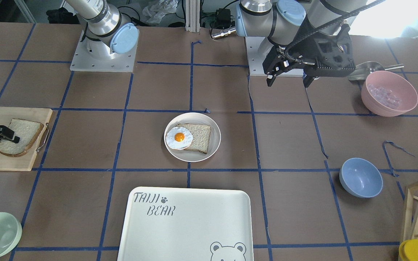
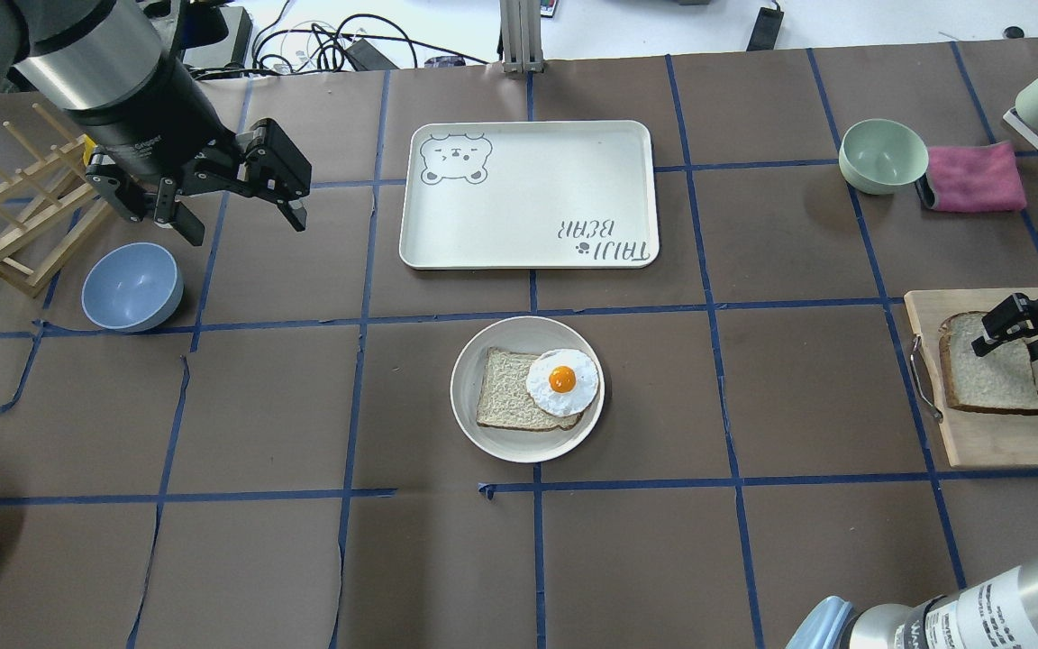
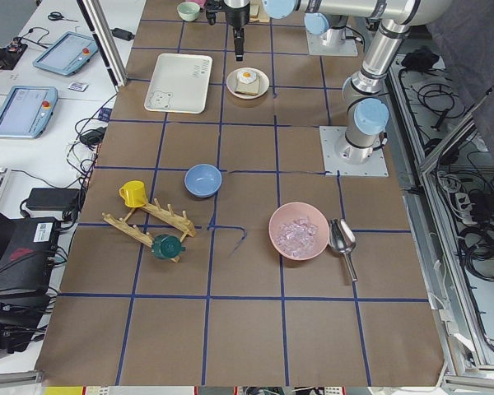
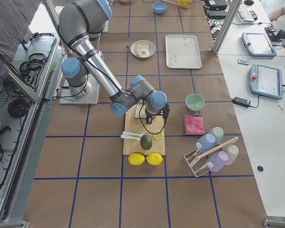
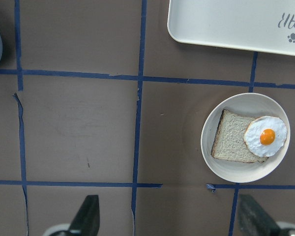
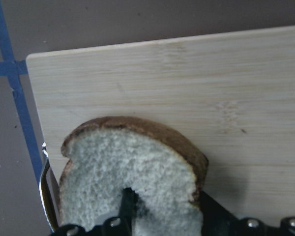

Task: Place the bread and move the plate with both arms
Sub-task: 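Lower the right gripper and pinch the bread slice's edge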

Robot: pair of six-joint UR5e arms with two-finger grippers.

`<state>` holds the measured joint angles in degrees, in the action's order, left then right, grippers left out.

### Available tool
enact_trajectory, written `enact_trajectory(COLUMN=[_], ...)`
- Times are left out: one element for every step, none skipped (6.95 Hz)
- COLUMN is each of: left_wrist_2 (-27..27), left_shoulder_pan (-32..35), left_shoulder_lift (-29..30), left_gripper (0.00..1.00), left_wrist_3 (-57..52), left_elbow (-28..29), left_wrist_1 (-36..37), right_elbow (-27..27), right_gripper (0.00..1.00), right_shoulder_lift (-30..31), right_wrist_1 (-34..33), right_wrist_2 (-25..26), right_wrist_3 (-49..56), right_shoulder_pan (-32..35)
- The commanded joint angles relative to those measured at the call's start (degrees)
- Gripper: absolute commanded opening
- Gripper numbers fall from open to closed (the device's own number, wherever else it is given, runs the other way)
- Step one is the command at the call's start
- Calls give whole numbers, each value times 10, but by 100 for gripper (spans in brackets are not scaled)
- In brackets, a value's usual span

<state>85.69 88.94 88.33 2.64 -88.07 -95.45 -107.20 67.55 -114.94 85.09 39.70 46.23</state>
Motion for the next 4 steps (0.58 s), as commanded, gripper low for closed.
enact_trajectory(left_wrist_2=[0,0,0,0], left_shoulder_pan=[0,0,0,0], left_shoulder_lift=[0,0,0,0], left_gripper=[100,100,100,100], left_wrist_3=[0,0,0,0], left_elbow=[0,0,0,0], left_wrist_1=[0,0,0,0], right_elbow=[0,1,3,5], right_gripper=[2,0,0,0], right_shoulder_lift=[5,7,8,14], right_wrist_1=[2,4,7,10], right_wrist_2=[16,33,34,42], right_wrist_3=[0,-1,-1,-1], right_shoulder_pan=[0,0,0,0])
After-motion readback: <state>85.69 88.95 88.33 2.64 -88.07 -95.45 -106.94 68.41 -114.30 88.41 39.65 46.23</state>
